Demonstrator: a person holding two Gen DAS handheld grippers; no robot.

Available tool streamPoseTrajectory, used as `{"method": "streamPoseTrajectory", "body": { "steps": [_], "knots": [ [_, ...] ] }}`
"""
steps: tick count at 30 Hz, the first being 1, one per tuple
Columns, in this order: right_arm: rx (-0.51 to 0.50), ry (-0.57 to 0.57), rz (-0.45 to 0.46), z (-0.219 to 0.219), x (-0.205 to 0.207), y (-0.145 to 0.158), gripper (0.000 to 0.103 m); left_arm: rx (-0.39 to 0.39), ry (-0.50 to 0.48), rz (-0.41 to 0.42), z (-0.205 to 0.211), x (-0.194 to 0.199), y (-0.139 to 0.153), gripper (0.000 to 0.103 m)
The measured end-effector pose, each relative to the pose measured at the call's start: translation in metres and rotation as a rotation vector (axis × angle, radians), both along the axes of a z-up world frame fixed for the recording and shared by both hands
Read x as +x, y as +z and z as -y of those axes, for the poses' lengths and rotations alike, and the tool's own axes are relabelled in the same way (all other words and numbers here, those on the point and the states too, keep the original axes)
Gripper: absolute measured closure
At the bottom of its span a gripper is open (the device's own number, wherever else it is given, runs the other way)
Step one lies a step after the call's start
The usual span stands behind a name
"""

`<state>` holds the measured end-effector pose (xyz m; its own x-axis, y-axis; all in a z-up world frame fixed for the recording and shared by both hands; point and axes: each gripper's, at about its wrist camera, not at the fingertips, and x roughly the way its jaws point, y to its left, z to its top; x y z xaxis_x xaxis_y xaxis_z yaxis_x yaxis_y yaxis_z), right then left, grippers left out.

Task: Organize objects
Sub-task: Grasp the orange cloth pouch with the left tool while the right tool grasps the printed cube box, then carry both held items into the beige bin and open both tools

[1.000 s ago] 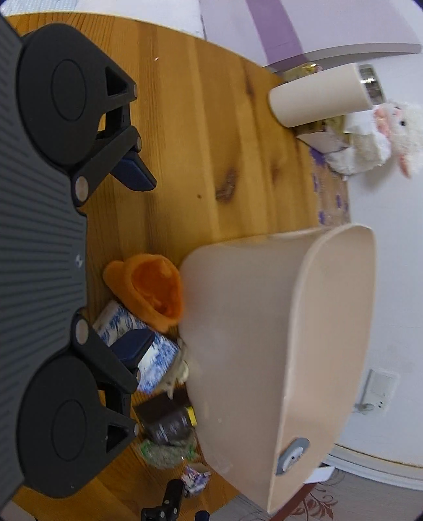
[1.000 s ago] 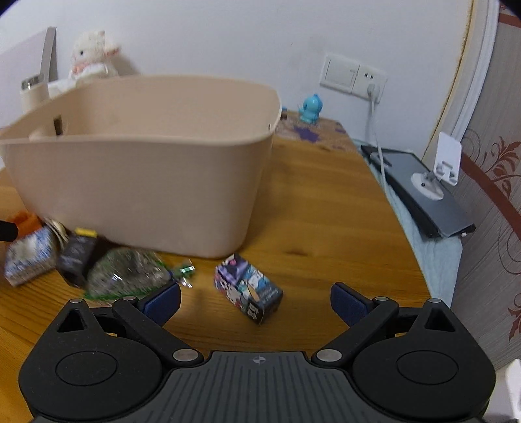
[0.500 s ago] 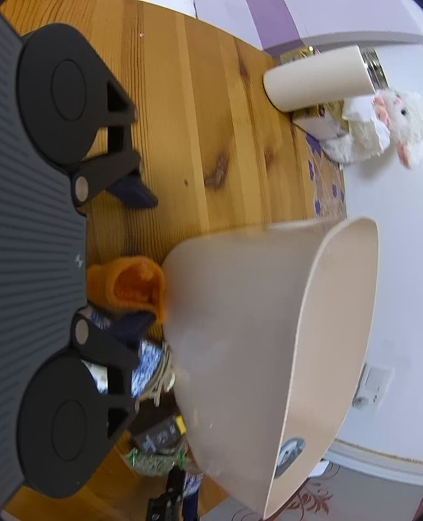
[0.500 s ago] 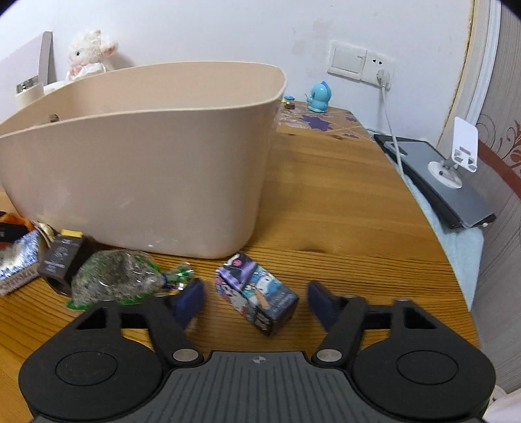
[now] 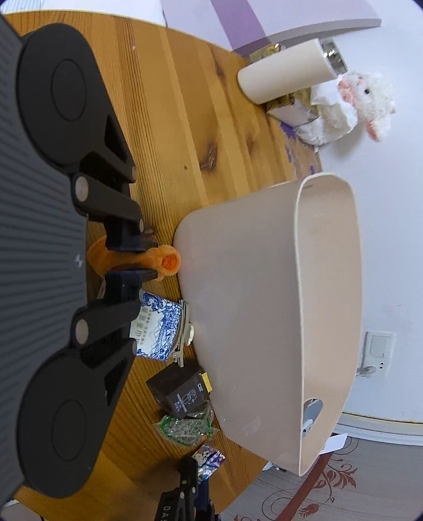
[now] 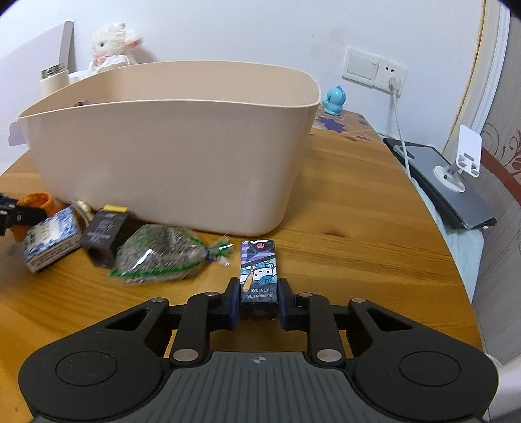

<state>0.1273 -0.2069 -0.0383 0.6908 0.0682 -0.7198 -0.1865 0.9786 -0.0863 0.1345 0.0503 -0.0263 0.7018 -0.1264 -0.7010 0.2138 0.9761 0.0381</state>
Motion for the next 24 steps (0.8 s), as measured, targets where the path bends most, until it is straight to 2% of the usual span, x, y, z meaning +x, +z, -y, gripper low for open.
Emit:
{"method": "streamPoseTrajectory", "body": {
  "steps": [5,13,20,24],
  "knots": [
    [0.004,0.012,0.021,-0.006,-0.020,0.015,0.082,0.006,-0.001,0.035,-0.005,-0.015,0.013,0.091],
    [0.038,0.031,0.145,-0.011,-0.046,0.062,0.082,-0.041,0.002,0.110,-0.016,-0.035,0.045,0.091],
    [0.072,0.043,0.245,-0.014,-0.047,0.099,0.082,-0.066,0.049,0.217,-0.012,-0.040,0.088,0.091],
    [0.092,0.032,0.294,-0.014,-0.038,0.117,0.082,-0.071,0.039,0.258,-0.004,-0.029,0.109,0.091]
  ]
}}
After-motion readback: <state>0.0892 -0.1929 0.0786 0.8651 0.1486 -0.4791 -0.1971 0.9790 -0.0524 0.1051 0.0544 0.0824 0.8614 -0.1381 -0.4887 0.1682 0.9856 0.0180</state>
